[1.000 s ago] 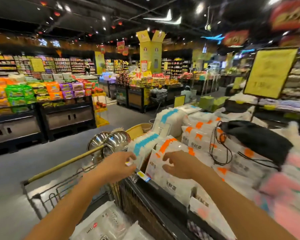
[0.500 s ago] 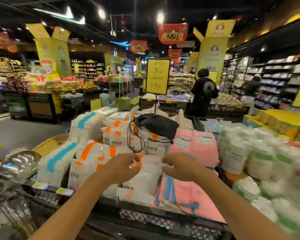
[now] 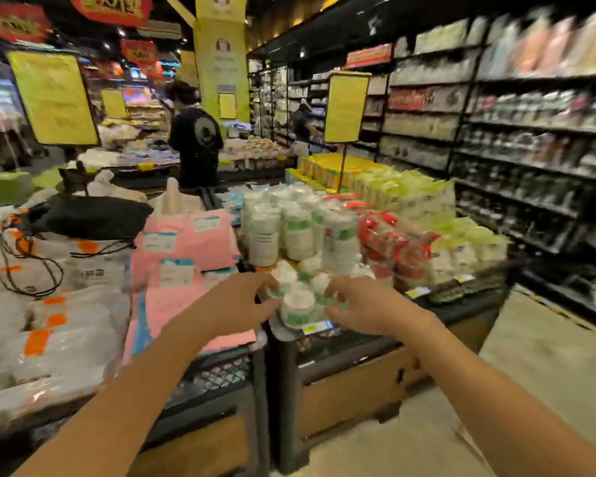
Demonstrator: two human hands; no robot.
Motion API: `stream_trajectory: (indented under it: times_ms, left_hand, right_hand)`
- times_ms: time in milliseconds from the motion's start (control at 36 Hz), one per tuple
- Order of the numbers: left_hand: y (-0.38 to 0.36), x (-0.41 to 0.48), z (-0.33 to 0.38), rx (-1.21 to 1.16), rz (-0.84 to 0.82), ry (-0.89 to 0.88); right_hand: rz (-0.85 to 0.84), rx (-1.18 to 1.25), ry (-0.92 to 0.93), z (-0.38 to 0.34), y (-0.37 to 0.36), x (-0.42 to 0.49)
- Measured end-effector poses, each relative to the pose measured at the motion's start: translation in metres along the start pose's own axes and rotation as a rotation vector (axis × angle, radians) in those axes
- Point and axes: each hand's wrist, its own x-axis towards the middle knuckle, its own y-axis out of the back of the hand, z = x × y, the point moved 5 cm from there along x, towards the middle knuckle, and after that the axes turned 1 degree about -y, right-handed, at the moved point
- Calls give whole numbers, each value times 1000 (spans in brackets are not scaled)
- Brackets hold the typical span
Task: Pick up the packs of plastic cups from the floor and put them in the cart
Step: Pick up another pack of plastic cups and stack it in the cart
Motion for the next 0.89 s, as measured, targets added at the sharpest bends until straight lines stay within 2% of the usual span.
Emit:
stream_trajectory:
  times_ms: [111, 361, 639, 889]
  left_hand:
    - [-39, 29, 66, -17, -88, -92]
    - [-107, 92, 190, -27, -208, -365]
    - [-162, 194, 291, 29, -355, -679]
    - [-217, 267, 362, 16, -480, -813]
  right_hand:
    - [16, 11, -84, 68, 9, -53]
    - [40, 40, -414, 198, 22, -131]
    - [166, 77, -717, 295, 39, -158]
    - [224, 152, -949, 371, 35, -180]
